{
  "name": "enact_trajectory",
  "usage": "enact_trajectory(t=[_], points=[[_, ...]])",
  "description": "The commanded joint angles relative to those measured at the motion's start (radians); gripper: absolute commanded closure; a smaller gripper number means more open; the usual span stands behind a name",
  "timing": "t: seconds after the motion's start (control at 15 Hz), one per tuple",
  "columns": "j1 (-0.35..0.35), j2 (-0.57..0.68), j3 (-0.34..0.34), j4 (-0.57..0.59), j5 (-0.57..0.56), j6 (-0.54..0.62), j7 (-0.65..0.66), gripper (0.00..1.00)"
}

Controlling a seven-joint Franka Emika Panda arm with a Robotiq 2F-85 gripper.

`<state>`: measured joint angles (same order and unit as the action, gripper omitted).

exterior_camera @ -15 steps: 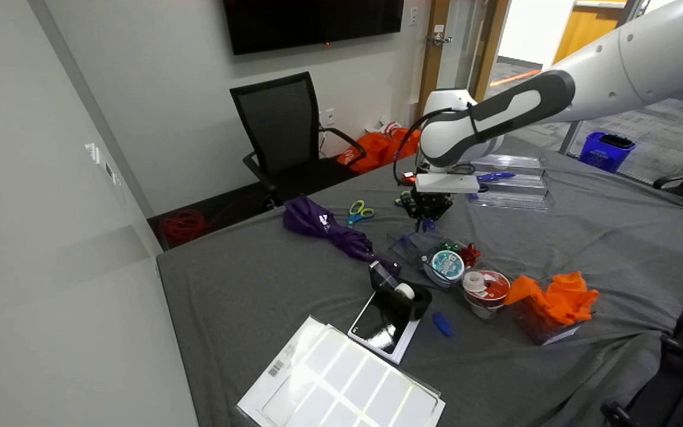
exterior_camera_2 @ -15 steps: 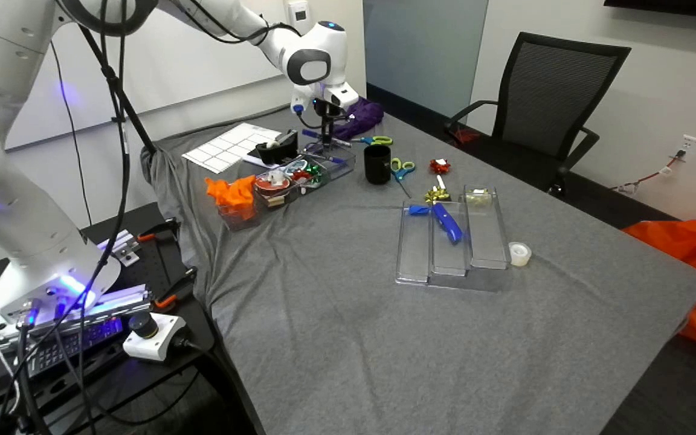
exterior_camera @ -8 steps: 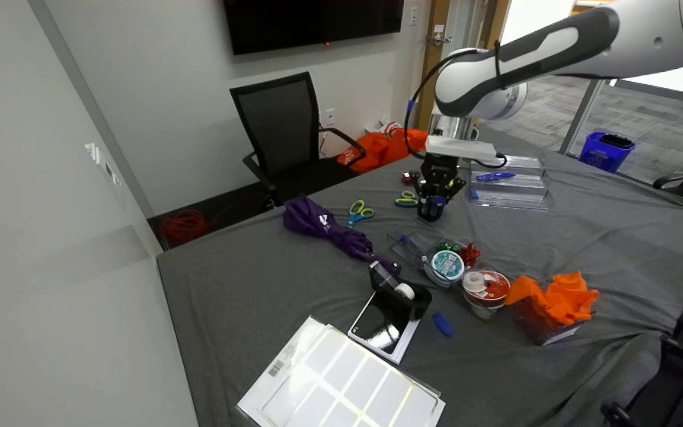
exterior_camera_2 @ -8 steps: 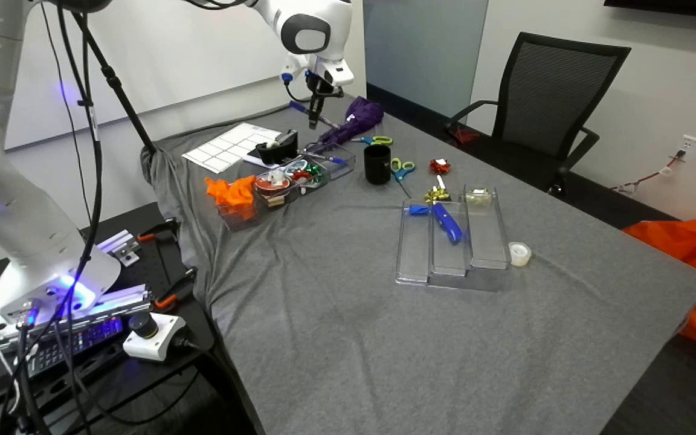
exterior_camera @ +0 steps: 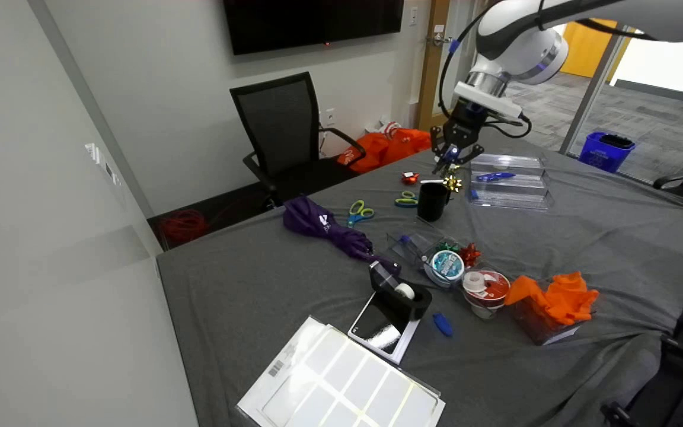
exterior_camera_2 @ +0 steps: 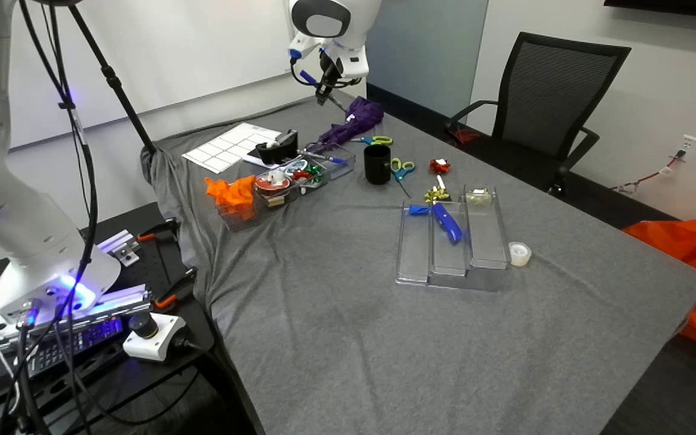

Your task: Move the markers from the clear box to the black cup then move the cup to the right

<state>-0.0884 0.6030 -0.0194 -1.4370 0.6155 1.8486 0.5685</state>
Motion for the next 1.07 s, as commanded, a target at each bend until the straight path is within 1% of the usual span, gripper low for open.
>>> enact_trajectory(t=[0.0, 0.07, 0.13, 0.27, 0.53, 0.6, 0.73, 1.0], points=[[-0.041, -0.015, -0.015, 0.059, 0.035, -0.085, 0.059, 0.96], [-0.047, -0.013, -0.021, 0.079, 0.026, -0.114, 0.081, 0.96], [-0.032, -0.002, -0.019, 0.057, 0.018, -0.06, 0.046, 0.83], [-0.043, -0.005, -0.025, 0.08, 0.017, -0.093, 0.065, 0.83], [-0.042, -0.005, -0.025, 0.083, 0.017, -0.096, 0.072, 0.83], [-0.042, -0.005, -0.025, 0.083, 0.017, -0.096, 0.072, 0.96], [-0.052, 0.066, -0.025, 0.149, 0.043, -0.079, 0.113, 0.96], [-0.092, 0.221, -0.029, 0.291, 0.06, -0.097, 0.201, 0.96]])
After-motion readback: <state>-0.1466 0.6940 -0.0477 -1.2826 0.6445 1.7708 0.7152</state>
